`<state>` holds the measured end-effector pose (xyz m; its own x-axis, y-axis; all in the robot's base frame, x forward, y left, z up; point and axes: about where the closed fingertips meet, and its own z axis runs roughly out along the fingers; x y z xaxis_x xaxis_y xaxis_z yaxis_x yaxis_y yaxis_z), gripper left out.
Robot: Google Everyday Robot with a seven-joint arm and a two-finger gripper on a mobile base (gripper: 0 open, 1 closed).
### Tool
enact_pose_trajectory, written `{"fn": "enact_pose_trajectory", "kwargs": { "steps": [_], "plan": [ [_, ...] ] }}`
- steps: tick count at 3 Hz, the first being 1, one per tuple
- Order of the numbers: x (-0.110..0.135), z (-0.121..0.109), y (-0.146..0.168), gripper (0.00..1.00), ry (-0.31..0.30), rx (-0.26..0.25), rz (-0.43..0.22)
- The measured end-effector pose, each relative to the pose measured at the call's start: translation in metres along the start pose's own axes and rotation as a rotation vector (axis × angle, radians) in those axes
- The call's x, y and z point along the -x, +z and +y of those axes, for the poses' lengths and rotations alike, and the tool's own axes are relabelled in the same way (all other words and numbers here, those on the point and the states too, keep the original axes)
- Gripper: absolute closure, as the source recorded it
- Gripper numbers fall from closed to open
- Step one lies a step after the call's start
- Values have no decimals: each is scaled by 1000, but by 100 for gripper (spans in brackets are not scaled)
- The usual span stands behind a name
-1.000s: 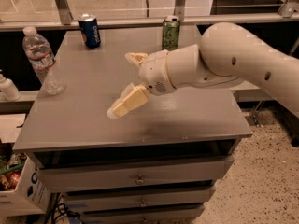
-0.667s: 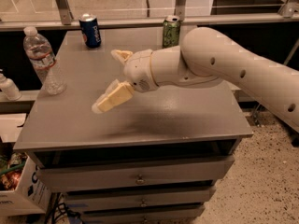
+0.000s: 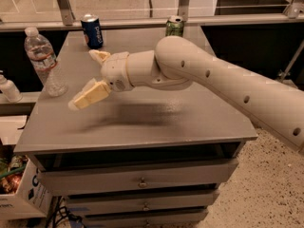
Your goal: Move water bottle near green can
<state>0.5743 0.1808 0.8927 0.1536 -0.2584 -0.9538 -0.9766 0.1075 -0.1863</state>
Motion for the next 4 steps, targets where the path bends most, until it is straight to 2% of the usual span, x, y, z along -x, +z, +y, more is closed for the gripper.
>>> {"fn": "enact_pose_trajectory", "kwargs": {
  "steps": [2,4],
  "plan": [
    [12,-3,52,0,14,41,-86],
    [29,-5,92,0,20,77,-105]
  ]
}}
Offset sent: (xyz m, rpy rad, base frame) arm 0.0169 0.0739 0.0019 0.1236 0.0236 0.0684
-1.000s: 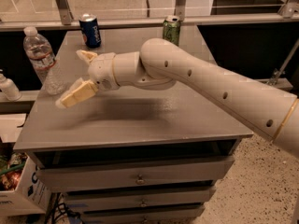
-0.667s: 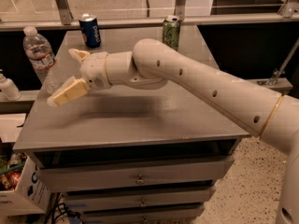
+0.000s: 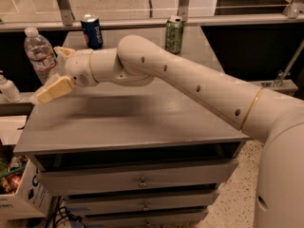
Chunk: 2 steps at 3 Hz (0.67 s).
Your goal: Move water bottle near green can
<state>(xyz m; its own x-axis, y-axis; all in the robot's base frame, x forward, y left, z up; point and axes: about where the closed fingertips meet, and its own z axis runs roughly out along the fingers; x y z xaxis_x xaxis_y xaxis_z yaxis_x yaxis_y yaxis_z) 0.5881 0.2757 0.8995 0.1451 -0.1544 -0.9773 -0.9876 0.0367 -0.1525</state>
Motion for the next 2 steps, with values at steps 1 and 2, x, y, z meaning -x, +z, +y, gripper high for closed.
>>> {"fn": "enact_pose_trajectory", "kwargs": {
  "steps": [1,2],
  "plan": [
    [-1,-10,17,0,8,14,21],
    [-7,-20,30,19,39,18,36]
  ]
}}
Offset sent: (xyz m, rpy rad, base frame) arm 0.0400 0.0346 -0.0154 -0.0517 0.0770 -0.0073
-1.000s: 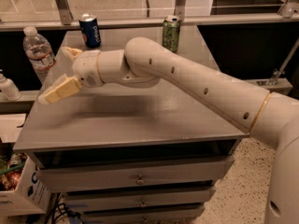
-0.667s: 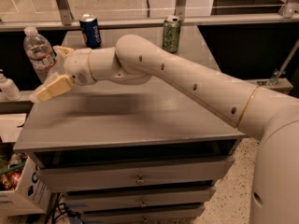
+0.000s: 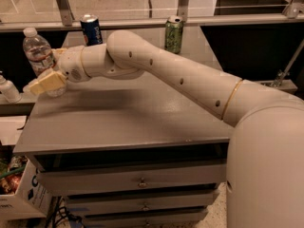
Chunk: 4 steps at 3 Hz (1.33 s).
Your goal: Move water bottle near green can
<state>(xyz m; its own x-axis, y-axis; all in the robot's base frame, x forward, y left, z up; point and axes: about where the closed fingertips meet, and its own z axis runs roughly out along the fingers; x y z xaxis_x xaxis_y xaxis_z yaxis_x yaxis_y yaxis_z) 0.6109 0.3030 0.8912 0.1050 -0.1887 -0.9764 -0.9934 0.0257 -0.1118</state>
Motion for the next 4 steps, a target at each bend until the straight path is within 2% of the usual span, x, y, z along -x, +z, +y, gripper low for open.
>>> {"fn": "enact_pose_trajectory", "kwargs": {
  "steps": [2,3,4],
  "plan": [
    [-3,3,10,65,70,-2,-15],
    [-1,3,-8,87,104,-26,-38],
    [5,2,-47,100,140,-52,-81]
  ]
}}
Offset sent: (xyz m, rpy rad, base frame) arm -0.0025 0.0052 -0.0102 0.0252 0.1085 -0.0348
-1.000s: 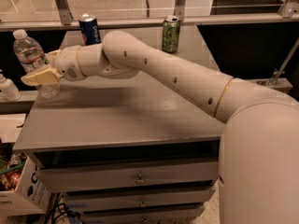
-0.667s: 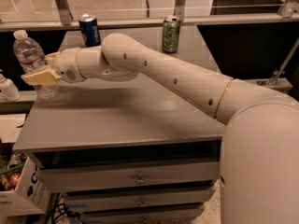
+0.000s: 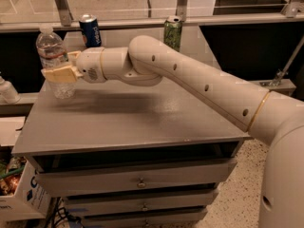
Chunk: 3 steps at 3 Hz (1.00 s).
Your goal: Move water bottle near green can
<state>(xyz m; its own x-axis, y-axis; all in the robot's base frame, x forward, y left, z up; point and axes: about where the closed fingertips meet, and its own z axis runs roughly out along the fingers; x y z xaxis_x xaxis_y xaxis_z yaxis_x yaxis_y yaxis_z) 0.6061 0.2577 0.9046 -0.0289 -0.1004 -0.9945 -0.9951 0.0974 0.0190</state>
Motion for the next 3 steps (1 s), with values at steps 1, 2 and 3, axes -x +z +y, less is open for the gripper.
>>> {"fn": "enact_pose_trajectory", "kwargs": {
  "steps": [1,2,3],
  "plan": [
    [10,-3,-52,100,8,-52,-44],
    [9,-13,-122,100,6,-154,-61],
    [-6,-29,-196,100,10,-293,-27]
  ]
}}
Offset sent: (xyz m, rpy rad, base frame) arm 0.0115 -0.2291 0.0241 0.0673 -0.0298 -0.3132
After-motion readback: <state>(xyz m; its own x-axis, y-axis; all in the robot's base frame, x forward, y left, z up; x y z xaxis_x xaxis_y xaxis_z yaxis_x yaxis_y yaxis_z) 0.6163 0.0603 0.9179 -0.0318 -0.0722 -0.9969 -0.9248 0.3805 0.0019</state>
